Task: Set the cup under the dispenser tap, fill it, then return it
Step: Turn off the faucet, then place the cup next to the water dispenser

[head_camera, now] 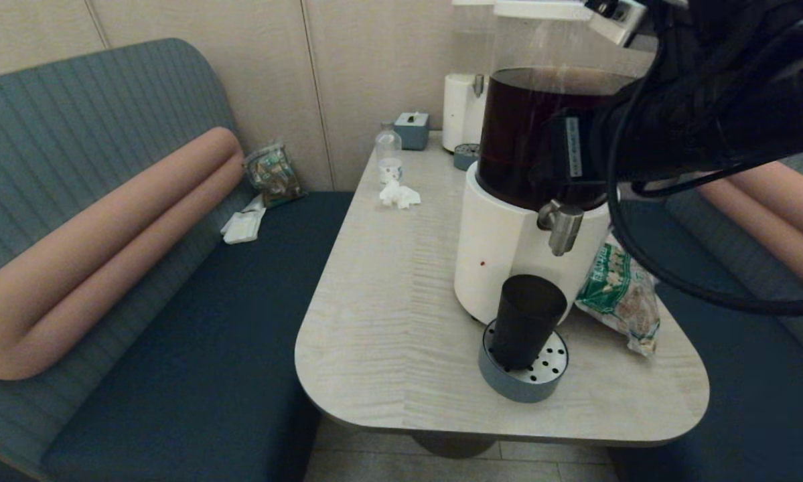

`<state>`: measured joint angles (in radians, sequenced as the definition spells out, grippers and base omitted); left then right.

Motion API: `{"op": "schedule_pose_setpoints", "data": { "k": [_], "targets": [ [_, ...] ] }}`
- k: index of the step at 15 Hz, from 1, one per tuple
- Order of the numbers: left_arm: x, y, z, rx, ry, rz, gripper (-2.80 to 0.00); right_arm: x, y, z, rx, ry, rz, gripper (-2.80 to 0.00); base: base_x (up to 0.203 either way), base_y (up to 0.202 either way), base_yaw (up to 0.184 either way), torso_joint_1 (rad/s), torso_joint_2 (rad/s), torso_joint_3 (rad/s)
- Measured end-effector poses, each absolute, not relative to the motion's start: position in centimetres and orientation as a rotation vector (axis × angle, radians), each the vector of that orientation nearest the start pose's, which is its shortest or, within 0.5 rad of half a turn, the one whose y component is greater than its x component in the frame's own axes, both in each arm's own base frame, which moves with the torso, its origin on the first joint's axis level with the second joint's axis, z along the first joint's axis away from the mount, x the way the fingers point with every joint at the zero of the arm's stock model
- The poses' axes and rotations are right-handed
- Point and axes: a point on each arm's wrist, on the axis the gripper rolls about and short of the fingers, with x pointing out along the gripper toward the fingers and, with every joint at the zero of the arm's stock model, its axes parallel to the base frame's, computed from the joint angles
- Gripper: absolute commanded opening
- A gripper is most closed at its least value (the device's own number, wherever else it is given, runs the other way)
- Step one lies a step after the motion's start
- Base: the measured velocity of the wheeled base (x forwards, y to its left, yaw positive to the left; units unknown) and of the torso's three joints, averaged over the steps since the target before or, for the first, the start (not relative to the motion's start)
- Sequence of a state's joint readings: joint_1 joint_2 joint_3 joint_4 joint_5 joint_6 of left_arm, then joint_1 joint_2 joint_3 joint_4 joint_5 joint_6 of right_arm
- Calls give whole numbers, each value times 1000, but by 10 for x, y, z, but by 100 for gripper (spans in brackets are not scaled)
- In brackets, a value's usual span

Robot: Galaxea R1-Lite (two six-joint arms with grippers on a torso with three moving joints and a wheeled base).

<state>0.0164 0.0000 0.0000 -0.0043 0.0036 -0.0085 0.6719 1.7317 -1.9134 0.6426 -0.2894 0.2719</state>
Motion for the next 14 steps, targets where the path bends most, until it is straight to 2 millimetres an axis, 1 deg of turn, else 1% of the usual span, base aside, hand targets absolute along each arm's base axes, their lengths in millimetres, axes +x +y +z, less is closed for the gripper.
{"op": "schedule_pose_setpoints", "data": {
  "k": [2, 3, 6, 7, 8, 9, 11, 12, 14],
  "targets": [
    [-23, 0, 76, -8, -5, 20, -280, 220, 164, 367, 28, 414, 279, -280, 0, 0, 0, 0, 0, 0],
    [-23, 0, 76, -8, -4, 20, -280, 210, 151, 372, 21, 382, 247, -280, 0, 0, 0, 0, 0, 0],
    [-23, 0, 76, -8, -5, 20, -280, 183, 108, 383, 9, 273, 134, -280, 0, 0, 0, 0, 0, 0],
    [-23, 0, 76, -9, -5, 20, -280, 171, 89, 384, 16, 234, 87, -280, 0, 0, 0, 0, 0, 0],
    [-23, 0, 76, -8, -5, 19, -280, 158, 72, 381, 16, 208, 40, -280, 0, 0, 0, 0, 0, 0],
    [-23, 0, 76, -8, -5, 19, -280, 141, 52, 374, 12, 177, -11, -280, 0, 0, 0, 0, 0, 0],
    [-23, 0, 76, -9, -5, 20, -280, 106, 24, 359, 1, 110, -68, -280, 0, 0, 0, 0, 0, 0],
    [-23, 0, 76, -8, -5, 19, -280, 84, 13, 350, -4, 62, -88, -280, 0, 0, 0, 0, 0, 0],
    [-23, 0, 76, -8, -5, 19, -280, 37, 0, 332, -13, -40, -100, -280, 0, 0, 0, 0, 0, 0]
  ]
}}
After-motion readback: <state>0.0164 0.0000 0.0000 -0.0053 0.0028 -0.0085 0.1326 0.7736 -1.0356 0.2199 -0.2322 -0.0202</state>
